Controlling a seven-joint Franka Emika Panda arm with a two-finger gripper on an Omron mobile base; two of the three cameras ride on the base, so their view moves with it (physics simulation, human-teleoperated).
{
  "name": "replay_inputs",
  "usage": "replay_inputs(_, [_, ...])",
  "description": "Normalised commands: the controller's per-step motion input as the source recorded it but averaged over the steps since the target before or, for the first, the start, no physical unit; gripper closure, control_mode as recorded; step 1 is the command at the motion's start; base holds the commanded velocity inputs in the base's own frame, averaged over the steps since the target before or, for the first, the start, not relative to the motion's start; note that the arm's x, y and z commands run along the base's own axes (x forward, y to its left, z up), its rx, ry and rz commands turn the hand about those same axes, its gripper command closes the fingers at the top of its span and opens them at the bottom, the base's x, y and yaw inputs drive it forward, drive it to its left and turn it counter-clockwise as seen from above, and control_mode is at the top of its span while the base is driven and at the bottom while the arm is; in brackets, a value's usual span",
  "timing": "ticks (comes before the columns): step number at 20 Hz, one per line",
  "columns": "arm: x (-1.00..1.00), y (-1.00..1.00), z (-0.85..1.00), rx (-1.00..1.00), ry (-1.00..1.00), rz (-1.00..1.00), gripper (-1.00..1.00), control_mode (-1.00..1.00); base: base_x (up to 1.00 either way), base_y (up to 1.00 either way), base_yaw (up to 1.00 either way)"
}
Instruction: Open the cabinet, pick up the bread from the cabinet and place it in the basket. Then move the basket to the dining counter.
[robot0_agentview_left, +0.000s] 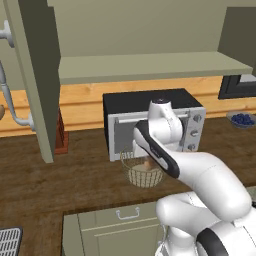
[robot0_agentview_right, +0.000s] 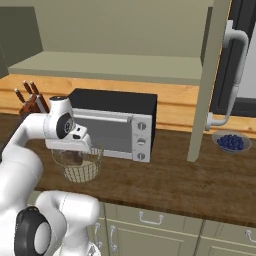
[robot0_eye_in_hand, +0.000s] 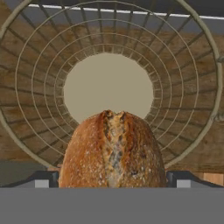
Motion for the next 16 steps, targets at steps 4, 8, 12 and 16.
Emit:
replay_inputs(4, [0.02,0.01,-0.38,0.0,-0.04,0.01,1.0,-1.0,0.0,0.0,0.0])
replay_inputs(8, [0.0,0.03,-0.25,0.0,0.0,0.0,1.0,-1.0,0.0,0.0,0.0])
replay_inputs(12, [0.0,0.01,-0.11,0.0,0.0,0.0,1.0,-1.0,0.0,0.0,0.0])
replay_inputs(16, [0.0,0.0,0.0,0.0,0.0,0.0,-1.0,-1.0,0.0,0.0,0.0])
